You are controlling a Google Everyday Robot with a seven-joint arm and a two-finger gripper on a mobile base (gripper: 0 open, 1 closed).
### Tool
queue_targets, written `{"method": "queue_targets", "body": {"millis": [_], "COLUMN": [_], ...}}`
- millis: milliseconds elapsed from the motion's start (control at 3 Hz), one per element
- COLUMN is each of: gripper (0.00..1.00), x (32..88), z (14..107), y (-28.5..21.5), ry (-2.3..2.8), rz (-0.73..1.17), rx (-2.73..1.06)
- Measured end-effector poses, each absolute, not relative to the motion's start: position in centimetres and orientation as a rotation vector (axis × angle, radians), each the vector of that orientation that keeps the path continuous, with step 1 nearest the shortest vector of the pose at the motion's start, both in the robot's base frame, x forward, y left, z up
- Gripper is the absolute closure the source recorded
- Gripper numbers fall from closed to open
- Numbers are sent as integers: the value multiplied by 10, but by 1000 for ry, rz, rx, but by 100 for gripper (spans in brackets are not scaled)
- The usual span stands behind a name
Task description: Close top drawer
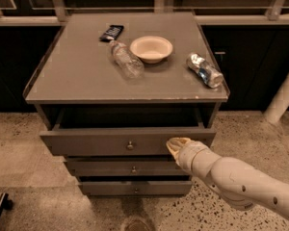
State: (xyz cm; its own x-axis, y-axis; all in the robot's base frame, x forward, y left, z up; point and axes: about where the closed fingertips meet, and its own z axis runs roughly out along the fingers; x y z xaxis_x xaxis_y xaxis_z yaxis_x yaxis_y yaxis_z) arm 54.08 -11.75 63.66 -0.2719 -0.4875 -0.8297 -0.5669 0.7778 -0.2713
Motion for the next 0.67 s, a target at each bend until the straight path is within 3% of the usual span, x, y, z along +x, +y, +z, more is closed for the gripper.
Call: {"method": "queue_targets", "body": {"millis": [667], "gripper": [100], "x": [579], "z": [654], "y": [-122], "ry": [1867], "rz": [63], "rx": [-744]}}
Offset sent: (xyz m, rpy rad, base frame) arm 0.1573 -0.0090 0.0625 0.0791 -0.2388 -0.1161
